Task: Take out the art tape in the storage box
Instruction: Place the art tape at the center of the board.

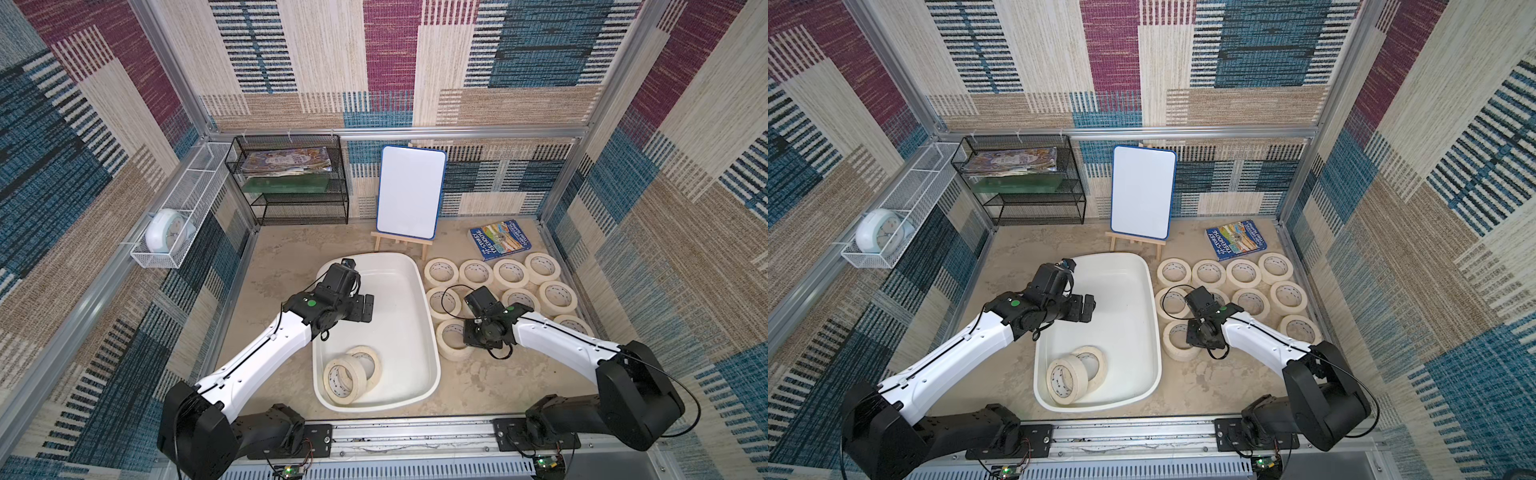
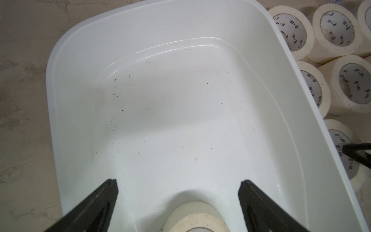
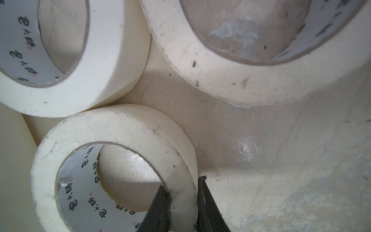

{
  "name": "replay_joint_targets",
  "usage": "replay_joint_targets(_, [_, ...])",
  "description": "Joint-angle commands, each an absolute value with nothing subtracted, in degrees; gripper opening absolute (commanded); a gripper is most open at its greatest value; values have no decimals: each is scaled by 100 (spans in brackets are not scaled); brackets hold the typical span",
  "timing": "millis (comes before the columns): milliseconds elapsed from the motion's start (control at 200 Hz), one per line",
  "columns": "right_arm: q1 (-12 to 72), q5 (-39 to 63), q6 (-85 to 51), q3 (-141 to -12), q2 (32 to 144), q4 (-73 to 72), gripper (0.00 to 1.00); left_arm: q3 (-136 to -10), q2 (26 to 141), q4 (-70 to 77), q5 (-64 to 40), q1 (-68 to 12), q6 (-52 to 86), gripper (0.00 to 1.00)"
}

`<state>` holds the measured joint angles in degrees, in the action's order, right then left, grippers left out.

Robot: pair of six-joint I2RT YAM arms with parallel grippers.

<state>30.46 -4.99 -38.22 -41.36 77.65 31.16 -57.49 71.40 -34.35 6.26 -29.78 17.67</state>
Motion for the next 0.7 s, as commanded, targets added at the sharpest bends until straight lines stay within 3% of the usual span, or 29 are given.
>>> replay_joint_targets(0, [3066,-595,-3875,-4141,7596,2964,42,-5757,7115,-3510,694,-2977,1810,99])
replay_joint_targets(60, [3074,-636,-3872,-4192,7445,3101,54,-5781,7122,-3539,684,-2979,1813,99])
replay_joint_targets(185, [3139,-732,-3797,-4509,7163,3469,59,-5816,7111,-3646,803,-2977,1810,99])
replay_joint_targets(391, [4002,-803,-3478,-5832,7338,4005,60,-5802,7004,-3890,1044,-2799,1904,99])
replay_joint_targets(691, [5747,-437,-2773,-7725,9320,4064,60,-5451,6723,-4112,1303,-1844,1981,98])
